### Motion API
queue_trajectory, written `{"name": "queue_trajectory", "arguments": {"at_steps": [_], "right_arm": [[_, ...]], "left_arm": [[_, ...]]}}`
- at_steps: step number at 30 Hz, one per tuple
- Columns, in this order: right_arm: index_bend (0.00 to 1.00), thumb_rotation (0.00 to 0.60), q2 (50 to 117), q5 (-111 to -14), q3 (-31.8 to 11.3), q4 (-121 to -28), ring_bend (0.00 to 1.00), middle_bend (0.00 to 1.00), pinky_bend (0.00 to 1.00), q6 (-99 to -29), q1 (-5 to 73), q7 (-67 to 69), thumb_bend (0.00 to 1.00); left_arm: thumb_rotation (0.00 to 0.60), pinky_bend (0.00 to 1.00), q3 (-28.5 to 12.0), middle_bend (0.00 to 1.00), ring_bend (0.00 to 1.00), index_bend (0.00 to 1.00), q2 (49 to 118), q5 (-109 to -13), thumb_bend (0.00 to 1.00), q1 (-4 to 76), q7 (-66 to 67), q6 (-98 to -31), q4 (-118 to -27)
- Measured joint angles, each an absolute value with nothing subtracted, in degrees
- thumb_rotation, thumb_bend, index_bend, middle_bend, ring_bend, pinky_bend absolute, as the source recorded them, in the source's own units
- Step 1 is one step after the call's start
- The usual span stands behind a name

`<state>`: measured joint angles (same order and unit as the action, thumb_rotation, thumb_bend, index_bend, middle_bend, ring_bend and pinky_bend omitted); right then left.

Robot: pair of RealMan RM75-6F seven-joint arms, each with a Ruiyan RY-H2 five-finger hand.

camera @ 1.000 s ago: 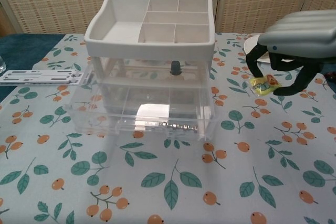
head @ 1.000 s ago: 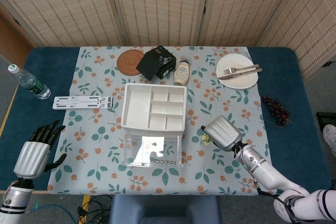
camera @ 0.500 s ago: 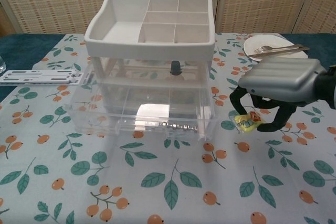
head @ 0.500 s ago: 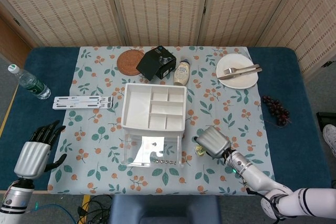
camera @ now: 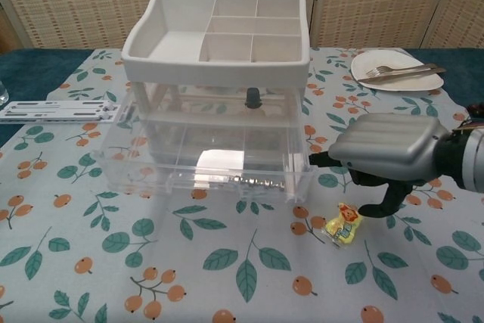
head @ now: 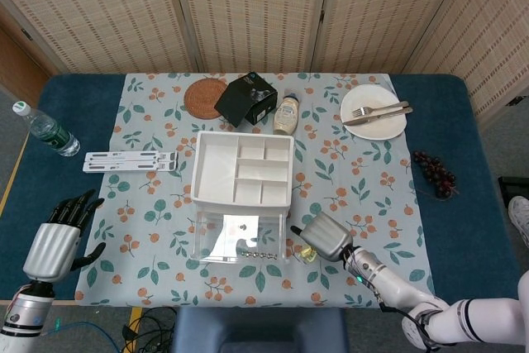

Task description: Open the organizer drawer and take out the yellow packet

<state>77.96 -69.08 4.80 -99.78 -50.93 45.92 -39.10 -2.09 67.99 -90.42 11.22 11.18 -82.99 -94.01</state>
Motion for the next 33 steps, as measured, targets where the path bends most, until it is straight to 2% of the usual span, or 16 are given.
{"name": "queue_trajectory", "arguments": {"at_steps": [7, 12, 16, 23, 29, 33], "right_arm": [[0.13, 0.6, 74.2, -71.3, 4.1, -103.3, 1.0, 0.98, 1.0, -56.1, 43.8, -38.0, 0.31], [0.29, 0.6, 69.1, -73.2, 3.6, -107.1, 1.0, 0.96, 1.0, -62.6, 40.4, -36.9, 0.41], [0.33, 0.6, 65.5, -74.4, 3.2, -109.7, 0.97, 0.92, 1.0, -67.7, 37.2, -36.3, 0.43], [0.33, 0.6, 61.3, -75.2, 2.1, -111.8, 0.77, 0.76, 0.98, -76.5, 30.6, -33.9, 0.43], [0.3, 0.6, 59.7, -74.9, 1.4, -110.6, 0.54, 0.55, 0.78, -80.5, 25.7, -29.8, 0.43], [0.26, 0.6, 59.9, -74.5, 1.1, -109.0, 0.49, 0.49, 0.75, -81.7, 23.3, -26.8, 0.43]], "left_arm": [[0.6, 0.15, -2.3, 0.09, 0.14, 0.14, 67.9, -90.4, 0.25, 11.4, 10.9, -83.1, -93.8], [0.6, 0.15, -2.6, 0.09, 0.14, 0.14, 68.0, -90.4, 0.25, 11.7, 10.8, -83.0, -93.7], [0.6, 0.15, -2.8, 0.09, 0.14, 0.14, 68.4, -90.4, 0.25, 12.1, 11.0, -82.8, -93.7], [0.6, 0.15, -3.0, 0.09, 0.14, 0.14, 68.6, -90.2, 0.25, 12.4, 11.4, -82.5, -93.7], [0.6, 0.15, -3.2, 0.09, 0.14, 0.14, 68.7, -89.9, 0.25, 12.5, 11.5, -82.7, -93.8], [0.6, 0.15, -3.2, 0.09, 0.14, 0.14, 68.8, -89.8, 0.25, 12.5, 11.7, -82.6, -93.9]]}}
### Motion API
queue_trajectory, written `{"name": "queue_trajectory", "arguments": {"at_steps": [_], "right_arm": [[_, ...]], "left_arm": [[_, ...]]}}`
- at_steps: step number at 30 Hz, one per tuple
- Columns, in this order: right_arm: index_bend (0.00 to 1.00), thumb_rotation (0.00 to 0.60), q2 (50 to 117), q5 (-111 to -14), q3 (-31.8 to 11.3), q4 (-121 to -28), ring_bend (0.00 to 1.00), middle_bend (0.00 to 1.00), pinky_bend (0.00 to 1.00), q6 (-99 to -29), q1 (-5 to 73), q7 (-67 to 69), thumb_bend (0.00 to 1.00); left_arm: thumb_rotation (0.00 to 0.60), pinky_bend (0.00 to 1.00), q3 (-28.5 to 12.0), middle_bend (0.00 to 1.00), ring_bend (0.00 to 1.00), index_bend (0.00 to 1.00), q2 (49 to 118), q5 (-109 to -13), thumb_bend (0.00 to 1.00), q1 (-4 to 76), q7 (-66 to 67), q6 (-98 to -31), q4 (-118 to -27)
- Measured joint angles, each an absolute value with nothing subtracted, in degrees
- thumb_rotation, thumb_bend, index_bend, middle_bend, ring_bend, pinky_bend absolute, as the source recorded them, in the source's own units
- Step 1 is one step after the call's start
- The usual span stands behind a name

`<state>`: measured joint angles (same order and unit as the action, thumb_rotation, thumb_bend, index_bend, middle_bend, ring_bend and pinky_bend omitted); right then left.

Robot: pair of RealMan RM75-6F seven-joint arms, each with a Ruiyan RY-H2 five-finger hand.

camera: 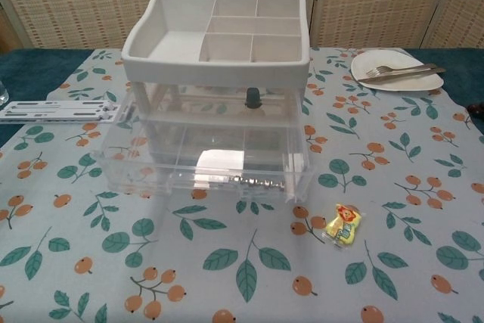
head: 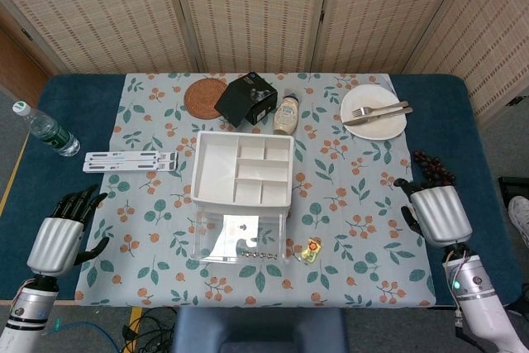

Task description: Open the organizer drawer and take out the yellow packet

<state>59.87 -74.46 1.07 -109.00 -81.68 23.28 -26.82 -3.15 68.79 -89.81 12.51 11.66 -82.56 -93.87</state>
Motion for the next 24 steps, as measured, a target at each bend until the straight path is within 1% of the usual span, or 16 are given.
{"name": "queue_trajectory", "arguments": {"at_steps": [3, 5, 9, 13, 16, 24], "right_arm": [[0.2, 0.6, 60.2, -74.4, 0.8, -107.6, 0.45, 0.45, 0.72, -82.4, 21.6, -25.1, 0.43], [0.15, 0.6, 60.4, -74.5, 0.7, -106.8, 0.4, 0.41, 0.68, -83.0, 20.6, -24.4, 0.43], [0.09, 0.6, 61.0, -74.8, 0.4, -105.7, 0.32, 0.33, 0.59, -84.7, 18.4, -22.3, 0.39], [0.06, 0.6, 61.2, -75.4, 0.7, -104.9, 0.28, 0.28, 0.53, -86.5, 15.7, -20.0, 0.36], [0.06, 0.6, 61.1, -76.4, 1.7, -104.5, 0.26, 0.26, 0.5, -87.6, 13.0, -18.1, 0.34], [0.06, 0.6, 61.7, -80.6, 3.2, -102.3, 0.25, 0.26, 0.49, -90.1, 8.8, -13.2, 0.34]], "left_arm": [[0.6, 0.15, -3.1, 0.09, 0.14, 0.14, 68.8, -89.9, 0.25, 12.5, 11.8, -82.7, -94.1], [0.6, 0.15, -3.1, 0.09, 0.14, 0.14, 68.7, -90.0, 0.25, 12.5, 11.8, -82.9, -94.2], [0.6, 0.15, -2.9, 0.09, 0.14, 0.14, 68.6, -90.0, 0.25, 12.1, 11.8, -83.4, -94.4], [0.6, 0.15, -2.6, 0.09, 0.14, 0.14, 68.4, -90.2, 0.25, 11.6, 12.1, -83.9, -95.0], [0.6, 0.15, -2.4, 0.09, 0.14, 0.14, 68.2, -90.6, 0.25, 11.2, 12.4, -84.5, -95.6], [0.6, 0.15, -1.6, 0.09, 0.14, 0.14, 67.8, -91.0, 0.25, 9.9, 13.4, -85.9, -96.9]]}}
